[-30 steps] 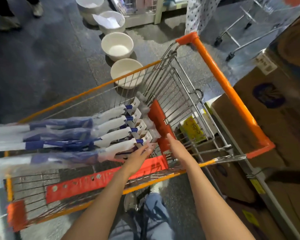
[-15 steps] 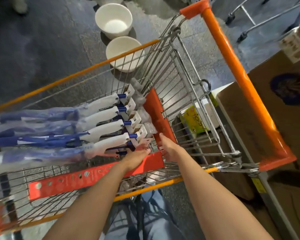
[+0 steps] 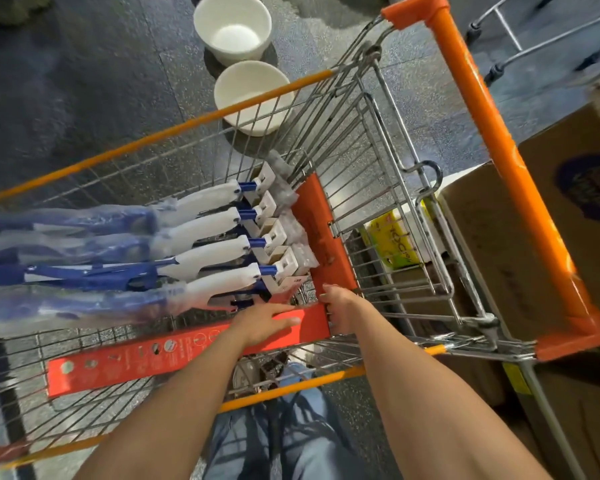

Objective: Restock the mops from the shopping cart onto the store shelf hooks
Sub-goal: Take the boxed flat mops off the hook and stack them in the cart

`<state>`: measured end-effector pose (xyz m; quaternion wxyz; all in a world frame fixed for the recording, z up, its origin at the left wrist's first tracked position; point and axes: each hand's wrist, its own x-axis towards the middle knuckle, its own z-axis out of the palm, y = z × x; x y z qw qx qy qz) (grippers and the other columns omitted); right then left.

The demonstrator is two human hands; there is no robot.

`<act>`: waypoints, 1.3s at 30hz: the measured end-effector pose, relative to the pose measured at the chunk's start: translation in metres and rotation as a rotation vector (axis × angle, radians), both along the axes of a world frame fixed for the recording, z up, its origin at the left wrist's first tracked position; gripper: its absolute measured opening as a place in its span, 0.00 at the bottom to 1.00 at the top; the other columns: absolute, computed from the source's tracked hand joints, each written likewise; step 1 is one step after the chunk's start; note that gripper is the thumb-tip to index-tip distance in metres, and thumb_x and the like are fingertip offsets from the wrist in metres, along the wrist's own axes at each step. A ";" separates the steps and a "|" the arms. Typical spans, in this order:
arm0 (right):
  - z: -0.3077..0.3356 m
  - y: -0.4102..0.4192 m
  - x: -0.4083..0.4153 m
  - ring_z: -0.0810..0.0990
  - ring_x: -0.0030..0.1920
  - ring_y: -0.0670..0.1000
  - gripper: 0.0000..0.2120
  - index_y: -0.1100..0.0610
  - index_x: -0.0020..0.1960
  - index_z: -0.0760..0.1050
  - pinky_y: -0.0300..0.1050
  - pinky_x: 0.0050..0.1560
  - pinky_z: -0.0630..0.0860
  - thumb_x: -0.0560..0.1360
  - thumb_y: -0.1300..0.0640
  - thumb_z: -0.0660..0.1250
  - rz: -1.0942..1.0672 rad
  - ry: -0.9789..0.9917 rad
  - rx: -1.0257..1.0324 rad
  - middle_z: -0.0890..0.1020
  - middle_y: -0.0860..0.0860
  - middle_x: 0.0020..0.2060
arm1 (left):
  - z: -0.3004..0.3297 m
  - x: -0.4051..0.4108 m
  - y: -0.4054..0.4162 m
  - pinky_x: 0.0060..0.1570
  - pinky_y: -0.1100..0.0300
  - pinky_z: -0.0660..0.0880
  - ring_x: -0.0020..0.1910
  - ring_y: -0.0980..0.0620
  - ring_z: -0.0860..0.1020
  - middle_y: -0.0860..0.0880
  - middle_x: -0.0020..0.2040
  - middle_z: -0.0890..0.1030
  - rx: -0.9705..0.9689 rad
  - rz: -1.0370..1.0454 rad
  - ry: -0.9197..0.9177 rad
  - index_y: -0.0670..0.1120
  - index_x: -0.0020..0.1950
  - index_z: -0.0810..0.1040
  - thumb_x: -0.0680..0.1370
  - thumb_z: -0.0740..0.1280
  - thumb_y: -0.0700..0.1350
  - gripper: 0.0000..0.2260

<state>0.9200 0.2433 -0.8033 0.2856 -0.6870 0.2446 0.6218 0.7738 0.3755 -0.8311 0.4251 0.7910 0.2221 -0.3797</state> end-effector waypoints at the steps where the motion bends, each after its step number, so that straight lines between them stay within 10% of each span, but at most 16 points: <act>1: 0.000 -0.001 0.000 0.72 0.69 0.58 0.22 0.56 0.70 0.68 0.58 0.69 0.68 0.85 0.43 0.51 0.005 -0.017 -0.001 0.74 0.57 0.67 | -0.001 0.000 0.000 0.65 0.46 0.71 0.68 0.48 0.73 0.54 0.73 0.73 0.010 0.015 0.000 0.66 0.73 0.70 0.77 0.56 0.73 0.26; 8: 0.023 0.000 0.010 0.64 0.76 0.62 0.29 0.61 0.75 0.65 0.56 0.74 0.62 0.85 0.42 0.48 0.117 -0.031 0.017 0.67 0.61 0.75 | 0.019 0.008 0.000 0.59 0.52 0.75 0.63 0.52 0.77 0.56 0.67 0.79 0.110 -0.060 -0.109 0.64 0.72 0.71 0.75 0.61 0.71 0.27; 14: 0.071 -0.001 0.009 0.73 0.67 0.60 0.33 0.63 0.74 0.68 0.49 0.59 0.67 0.84 0.39 0.46 0.116 -0.118 0.132 0.74 0.61 0.70 | 0.041 0.028 -0.018 0.58 0.49 0.75 0.64 0.46 0.77 0.54 0.72 0.74 0.304 -0.308 -0.254 0.59 0.78 0.61 0.68 0.70 0.69 0.41; 19: 0.092 -0.015 0.004 0.80 0.53 0.54 0.26 0.47 0.76 0.65 0.49 0.55 0.71 0.84 0.39 0.44 0.114 -0.267 0.279 0.81 0.52 0.49 | 0.056 0.020 -0.011 0.55 0.55 0.73 0.56 0.50 0.81 0.54 0.56 0.84 0.306 -0.124 -0.389 0.66 0.72 0.69 0.64 0.69 0.76 0.38; 24: 0.100 -0.019 -0.004 0.80 0.54 0.52 0.21 0.45 0.61 0.75 0.45 0.51 0.71 0.85 0.40 0.46 0.129 -0.485 0.335 0.83 0.53 0.56 | 0.077 0.026 0.008 0.52 0.58 0.72 0.57 0.52 0.80 0.55 0.59 0.83 0.247 -0.008 -0.411 0.64 0.72 0.71 0.63 0.74 0.72 0.39; 31: 0.109 -0.013 -0.014 0.80 0.43 0.31 0.21 0.47 0.75 0.67 0.24 0.36 0.72 0.86 0.45 0.48 0.013 -0.518 0.492 0.79 0.44 0.58 | 0.110 0.018 0.039 0.50 0.57 0.76 0.48 0.57 0.79 0.62 0.49 0.79 0.127 0.128 -0.498 0.64 0.68 0.74 0.58 0.71 0.75 0.40; 39: 0.101 0.010 -0.041 0.68 0.73 0.51 0.30 0.22 0.69 0.59 0.61 0.72 0.68 0.68 0.19 0.57 0.013 -0.659 0.547 0.64 0.45 0.77 | 0.133 0.004 0.061 0.55 0.49 0.80 0.52 0.56 0.81 0.58 0.56 0.82 0.038 0.257 -0.522 0.63 0.67 0.75 0.57 0.75 0.73 0.40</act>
